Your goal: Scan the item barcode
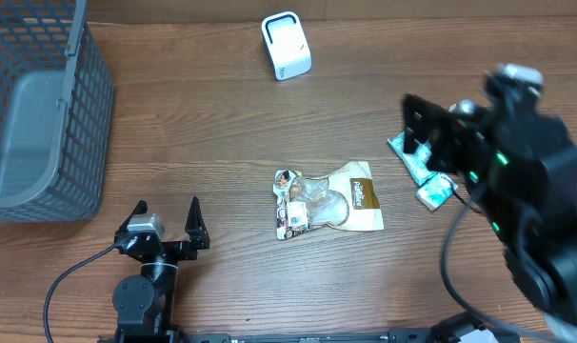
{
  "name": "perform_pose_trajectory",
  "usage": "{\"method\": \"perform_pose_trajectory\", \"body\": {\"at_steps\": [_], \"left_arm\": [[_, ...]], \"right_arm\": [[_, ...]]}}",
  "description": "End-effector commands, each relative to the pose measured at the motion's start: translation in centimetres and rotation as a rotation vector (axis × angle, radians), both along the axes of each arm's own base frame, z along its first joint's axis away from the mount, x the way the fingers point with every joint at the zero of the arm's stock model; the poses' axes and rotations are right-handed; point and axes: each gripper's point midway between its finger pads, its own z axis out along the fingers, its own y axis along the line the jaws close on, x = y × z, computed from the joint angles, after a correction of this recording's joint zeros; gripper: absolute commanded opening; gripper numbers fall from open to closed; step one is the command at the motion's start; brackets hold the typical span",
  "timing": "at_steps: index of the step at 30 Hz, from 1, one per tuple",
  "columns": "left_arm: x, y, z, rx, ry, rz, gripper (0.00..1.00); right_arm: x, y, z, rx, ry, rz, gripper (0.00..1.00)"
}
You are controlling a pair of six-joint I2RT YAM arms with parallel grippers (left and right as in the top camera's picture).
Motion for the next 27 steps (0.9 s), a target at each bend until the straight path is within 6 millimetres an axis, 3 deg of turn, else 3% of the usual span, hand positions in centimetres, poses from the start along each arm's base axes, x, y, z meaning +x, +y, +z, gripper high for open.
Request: {"method": "perform_pose_trajectory", "body": {"at_steps": [1,14,20,27], "left_arm": [[0.0,0.0,0.1,0.02,-0.008,0.0,1.0],[0.0,0.0,0.1,0.02,-0.008,0.0,1.0],[0.0,0.0,0.1,0.02,-0.008,0.0,1.0],[0.0,0.0,0.1,0.02,-0.008,0.0,1.0]], "right_arm": [[-2.0,-2.2,-0.7,0.022,-0.037,-0.043,1.0],[-8.8,-7.9,-4.9,0.065,-0.171,-0.215,1.0],[-11.0,-8.7,-6.7,0.077,-0.231,-0.248,1.0],[-11.7,-9.0,-7.4,0.093,-0.343,-0.263,1.0]]}}
